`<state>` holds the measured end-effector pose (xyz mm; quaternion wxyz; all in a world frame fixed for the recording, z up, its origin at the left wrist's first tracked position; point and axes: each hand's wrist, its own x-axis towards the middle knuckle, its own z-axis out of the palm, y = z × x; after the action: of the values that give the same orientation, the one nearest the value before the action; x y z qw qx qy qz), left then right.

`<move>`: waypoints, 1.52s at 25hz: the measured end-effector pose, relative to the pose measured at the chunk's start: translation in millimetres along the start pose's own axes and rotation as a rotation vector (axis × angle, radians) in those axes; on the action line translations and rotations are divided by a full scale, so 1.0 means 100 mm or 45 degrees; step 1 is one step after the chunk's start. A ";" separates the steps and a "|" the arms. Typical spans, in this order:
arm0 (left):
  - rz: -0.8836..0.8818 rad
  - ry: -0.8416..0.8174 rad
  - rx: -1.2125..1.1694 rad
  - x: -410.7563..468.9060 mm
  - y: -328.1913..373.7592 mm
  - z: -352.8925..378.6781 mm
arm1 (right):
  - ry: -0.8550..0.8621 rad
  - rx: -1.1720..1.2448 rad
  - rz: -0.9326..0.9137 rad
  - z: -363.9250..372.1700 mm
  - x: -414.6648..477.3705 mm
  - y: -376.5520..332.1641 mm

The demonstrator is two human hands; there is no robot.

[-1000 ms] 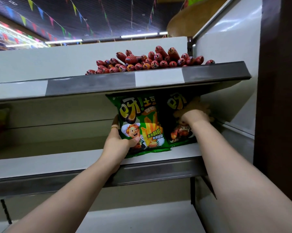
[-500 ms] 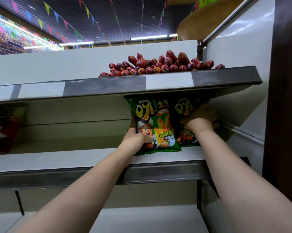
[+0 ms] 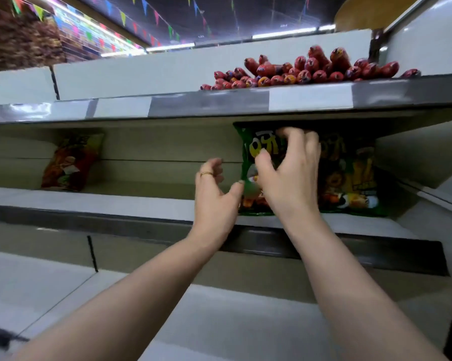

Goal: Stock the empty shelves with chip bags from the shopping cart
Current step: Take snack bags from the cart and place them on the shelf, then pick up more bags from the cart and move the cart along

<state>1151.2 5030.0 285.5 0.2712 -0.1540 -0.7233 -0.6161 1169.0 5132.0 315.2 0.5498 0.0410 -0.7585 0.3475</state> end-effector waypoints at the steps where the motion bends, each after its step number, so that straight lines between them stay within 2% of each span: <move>1: 0.007 0.016 -0.003 -0.07 -0.01 -0.11 | -0.010 0.093 -0.031 0.10 -0.05 -0.07; 6: -0.114 0.185 0.070 -0.56 -0.17 -0.79 | -0.128 0.500 -0.125 0.56 -0.53 -0.49; 12: -0.300 0.443 0.285 -1.37 -0.23 -1.70 | -0.534 0.848 -0.092 0.93 -1.42 -1.16; 23: -0.581 0.835 0.496 -2.81 -0.13 -3.10 | -1.113 1.181 -0.240 0.99 -3.06 -2.40; 29: -0.679 1.105 0.561 -3.35 0.01 -3.39 | -1.343 1.342 -0.375 0.89 -3.59 -2.70; 32: -0.732 1.244 0.599 -3.60 0.08 -3.43 | -1.550 1.392 -0.470 0.86 -3.80 -2.71; 38: -0.820 1.492 0.715 -4.03 0.18 -3.36 | -1.988 1.363 -0.819 0.87 -4.16 -2.46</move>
<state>1553.6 4751.0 97.2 0.4487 0.4975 -0.5996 -0.4378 1371.3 4762.7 61.3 -0.1254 0.7035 -0.6036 0.3536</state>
